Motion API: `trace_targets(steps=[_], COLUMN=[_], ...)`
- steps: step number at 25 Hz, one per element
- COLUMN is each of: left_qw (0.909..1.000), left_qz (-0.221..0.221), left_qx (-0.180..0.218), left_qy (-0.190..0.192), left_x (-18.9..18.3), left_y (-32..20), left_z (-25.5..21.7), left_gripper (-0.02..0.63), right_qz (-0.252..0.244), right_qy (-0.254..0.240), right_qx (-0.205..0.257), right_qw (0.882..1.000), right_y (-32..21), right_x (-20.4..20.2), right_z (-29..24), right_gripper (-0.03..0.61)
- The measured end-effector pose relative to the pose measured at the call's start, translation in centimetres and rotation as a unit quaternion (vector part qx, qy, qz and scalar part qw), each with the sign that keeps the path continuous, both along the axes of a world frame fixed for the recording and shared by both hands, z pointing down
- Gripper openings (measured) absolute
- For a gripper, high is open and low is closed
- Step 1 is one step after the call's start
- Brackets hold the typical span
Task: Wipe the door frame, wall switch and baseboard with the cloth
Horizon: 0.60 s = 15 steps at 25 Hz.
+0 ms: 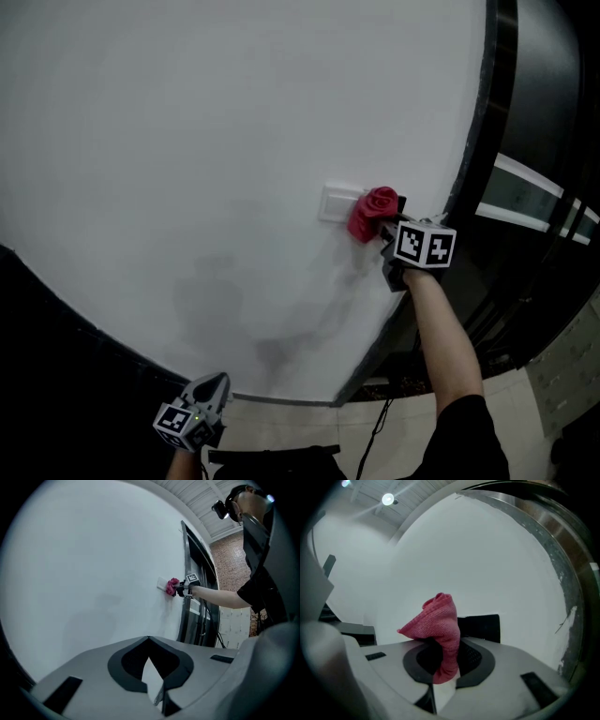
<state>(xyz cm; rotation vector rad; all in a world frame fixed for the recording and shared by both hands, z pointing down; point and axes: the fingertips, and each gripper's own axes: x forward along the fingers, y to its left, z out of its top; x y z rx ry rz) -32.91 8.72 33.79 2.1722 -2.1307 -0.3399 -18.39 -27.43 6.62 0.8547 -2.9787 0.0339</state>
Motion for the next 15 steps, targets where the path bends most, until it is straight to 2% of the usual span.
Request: trace_targets(steps=[15], left_qw=[0.9985], left_qz=[0.034], left_qx=[0.021], left_qy=[-0.039], left_x=[2.4], left_y=[-4.9], left_z=[-4.8], left_gripper=[-0.008], right_qz=[0.024], right_qy=[0.004], right_qx=[0.011], right_qw=[1.0], right_y=[-2.4], right_x=[4.6], right_z=[0.4], right_gripper=[0.055])
